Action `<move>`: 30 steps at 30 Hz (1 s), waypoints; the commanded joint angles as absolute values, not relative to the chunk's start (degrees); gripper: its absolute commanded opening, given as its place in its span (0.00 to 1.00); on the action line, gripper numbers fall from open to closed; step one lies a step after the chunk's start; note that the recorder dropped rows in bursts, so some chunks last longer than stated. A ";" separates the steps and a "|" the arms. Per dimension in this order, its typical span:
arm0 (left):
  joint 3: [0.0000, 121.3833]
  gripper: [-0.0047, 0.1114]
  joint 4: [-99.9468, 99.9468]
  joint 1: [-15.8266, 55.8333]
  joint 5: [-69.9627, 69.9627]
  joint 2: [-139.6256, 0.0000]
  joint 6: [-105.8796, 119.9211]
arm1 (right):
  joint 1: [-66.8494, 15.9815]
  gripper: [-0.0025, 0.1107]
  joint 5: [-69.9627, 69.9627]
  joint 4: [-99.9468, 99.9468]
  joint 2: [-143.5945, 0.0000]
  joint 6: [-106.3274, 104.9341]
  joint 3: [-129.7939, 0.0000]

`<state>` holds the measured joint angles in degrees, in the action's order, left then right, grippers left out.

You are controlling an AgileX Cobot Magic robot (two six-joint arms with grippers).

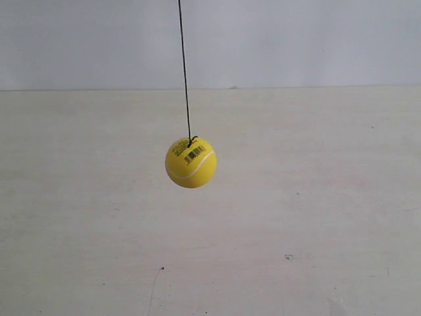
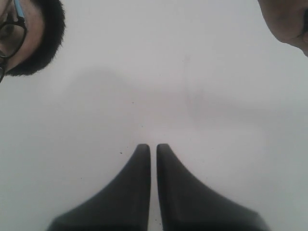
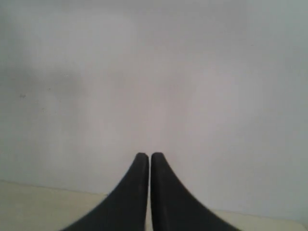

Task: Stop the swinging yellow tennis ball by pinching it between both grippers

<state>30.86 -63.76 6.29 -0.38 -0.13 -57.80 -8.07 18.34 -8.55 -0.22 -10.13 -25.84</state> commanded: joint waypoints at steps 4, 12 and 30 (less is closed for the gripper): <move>30.75 0.08 -63.19 6.26 0.00 0.00 -58.30 | -7.92 0.02 14.57 -22.58 0.00 -27.61 -18.19; 30.75 0.08 -63.19 6.26 0.00 0.00 -58.30 | -7.92 0.02 10.56 -22.58 0.00 -28.53 -10.81; 30.75 0.08 -63.19 6.26 0.00 0.00 -58.30 | -2.82 0.02 5.77 -4.22 0.00 -4.46 0.00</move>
